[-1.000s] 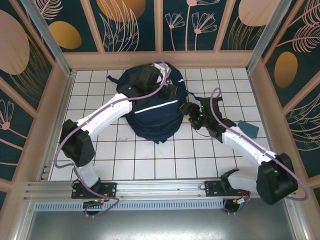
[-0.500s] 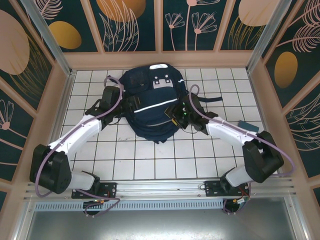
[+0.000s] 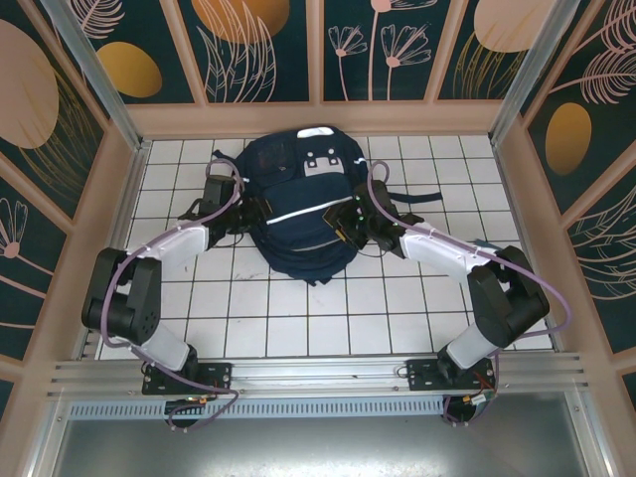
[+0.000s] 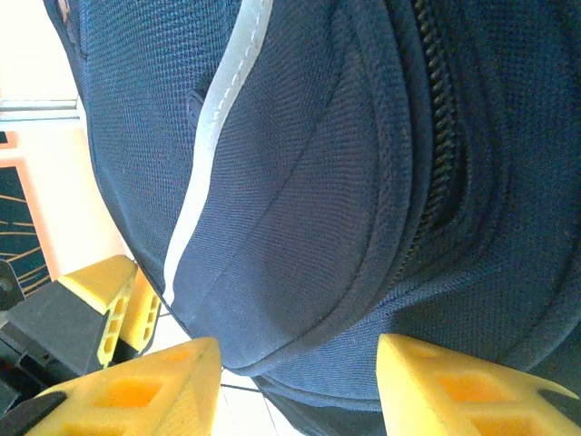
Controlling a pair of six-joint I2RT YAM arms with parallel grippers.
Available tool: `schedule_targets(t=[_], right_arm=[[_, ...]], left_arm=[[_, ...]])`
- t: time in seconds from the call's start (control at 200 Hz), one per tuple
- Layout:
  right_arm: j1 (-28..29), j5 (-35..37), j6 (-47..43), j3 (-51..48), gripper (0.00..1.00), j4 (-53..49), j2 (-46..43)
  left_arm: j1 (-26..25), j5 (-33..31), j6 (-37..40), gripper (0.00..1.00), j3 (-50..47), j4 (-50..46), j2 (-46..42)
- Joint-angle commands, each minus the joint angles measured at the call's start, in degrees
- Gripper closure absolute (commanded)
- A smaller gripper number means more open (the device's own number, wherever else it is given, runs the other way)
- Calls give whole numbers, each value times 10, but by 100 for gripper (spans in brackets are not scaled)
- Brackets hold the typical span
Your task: Pack the student bag
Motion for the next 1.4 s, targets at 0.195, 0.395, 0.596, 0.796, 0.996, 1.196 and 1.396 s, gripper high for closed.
schedule_targets(t=[0.195, 0.395, 0.596, 0.796, 0.996, 1.196, 1.396], right_arm=[[-18, 12, -32, 10, 53, 0, 5], [-28, 8, -43, 9, 54, 1, 4], [-31, 6, -53, 9, 54, 3, 3], [-32, 52, -134, 24, 54, -41, -24], [-31, 122, -211, 6, 48, -100, -109], [15, 73, -299, -27, 45, -65, -176], [102, 35, -347, -34, 38, -19, -155]], left_arm=[[4, 68, -11, 57, 23, 41, 35], [3, 57, 4, 52, 51, 7, 54], [3, 120, 7, 75, 57, 33, 67], [4, 172, -49, 95, 38, 103, -2], [4, 181, -121, 100, 30, 157, -53], [0, 188, -210, 100, 12, 238, -55], [-2, 186, -267, 100, 15, 288, -44]])
